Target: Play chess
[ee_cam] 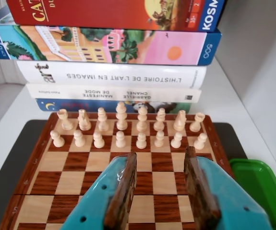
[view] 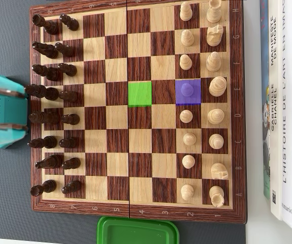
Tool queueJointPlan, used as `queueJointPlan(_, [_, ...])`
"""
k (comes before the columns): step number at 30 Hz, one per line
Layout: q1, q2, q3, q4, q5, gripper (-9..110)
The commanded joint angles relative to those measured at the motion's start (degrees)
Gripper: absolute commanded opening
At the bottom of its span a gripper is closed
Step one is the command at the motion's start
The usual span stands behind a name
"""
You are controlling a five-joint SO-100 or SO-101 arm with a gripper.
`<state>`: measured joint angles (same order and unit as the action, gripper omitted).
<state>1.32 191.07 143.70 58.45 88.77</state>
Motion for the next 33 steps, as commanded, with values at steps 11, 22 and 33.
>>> queueJointPlan(11, [-3.43,-17.58,-3.69,0.18,-0.09,15])
queueJointPlan(22, [-3.52,-27.77,-5.80,0.18,-0.09,15])
queueJointPlan(33, [-3.60,-46.32,-16.70,0.18,-0.09,15])
